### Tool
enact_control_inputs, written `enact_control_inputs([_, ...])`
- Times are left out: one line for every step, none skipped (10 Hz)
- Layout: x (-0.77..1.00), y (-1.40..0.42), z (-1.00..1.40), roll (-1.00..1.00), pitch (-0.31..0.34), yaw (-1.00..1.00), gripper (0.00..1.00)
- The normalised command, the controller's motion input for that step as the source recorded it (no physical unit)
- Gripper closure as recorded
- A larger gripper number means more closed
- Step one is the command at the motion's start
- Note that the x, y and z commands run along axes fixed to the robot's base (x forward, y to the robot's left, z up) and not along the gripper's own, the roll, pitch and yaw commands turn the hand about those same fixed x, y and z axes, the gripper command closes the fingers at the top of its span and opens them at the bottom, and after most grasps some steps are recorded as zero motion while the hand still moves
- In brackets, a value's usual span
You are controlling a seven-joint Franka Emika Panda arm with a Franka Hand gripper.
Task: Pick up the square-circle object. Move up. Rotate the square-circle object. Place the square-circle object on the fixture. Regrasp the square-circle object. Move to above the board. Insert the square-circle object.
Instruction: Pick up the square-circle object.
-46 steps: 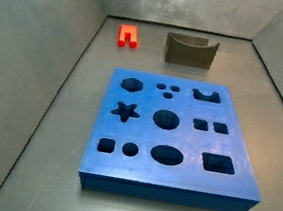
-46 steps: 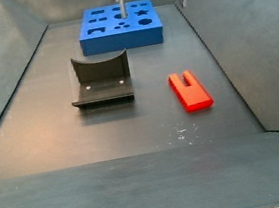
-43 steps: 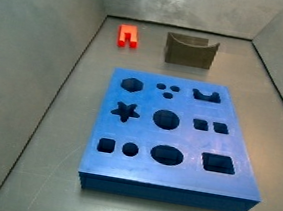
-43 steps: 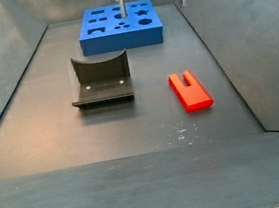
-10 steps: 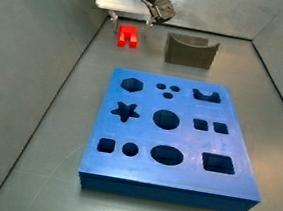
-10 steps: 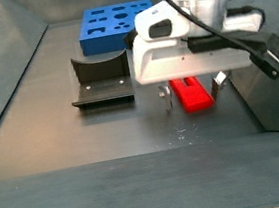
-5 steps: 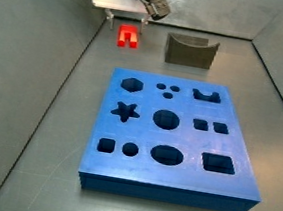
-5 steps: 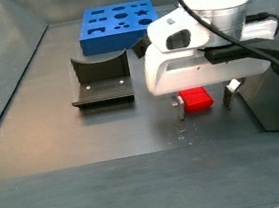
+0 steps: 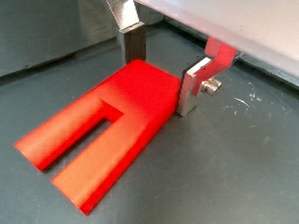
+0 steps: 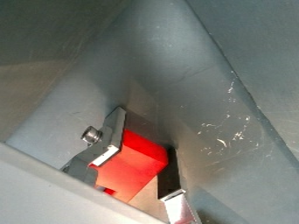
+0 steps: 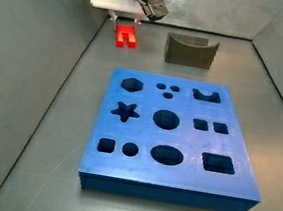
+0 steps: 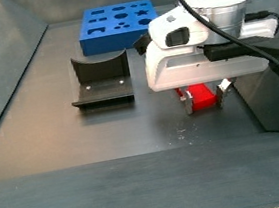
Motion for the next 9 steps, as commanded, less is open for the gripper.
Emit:
enact_control_inputs([0.0, 0.0, 0.0, 0.0, 0.0, 0.0, 1.0])
enact_control_inputs([0.0, 0.0, 0.0, 0.0, 0.0, 0.0, 1.0])
enact_control_inputs([0.0, 0.0, 0.0, 0.0, 0.0, 0.0, 1.0])
enact_control_inputs([0.0, 0.0, 0.0, 0.0, 0.0, 0.0, 1.0])
enact_control_inputs([0.0, 0.0, 0.0, 0.0, 0.0, 0.0, 1.0])
enact_control_inputs([0.0, 0.0, 0.0, 0.0, 0.0, 0.0, 1.0])
enact_control_inputs([0.0, 0.0, 0.0, 0.0, 0.0, 0.0, 1.0])
enact_control_inputs([0.0, 0.0, 0.0, 0.0, 0.0, 0.0, 1.0])
enact_control_inputs([0.0, 0.0, 0.0, 0.0, 0.0, 0.0, 1.0])
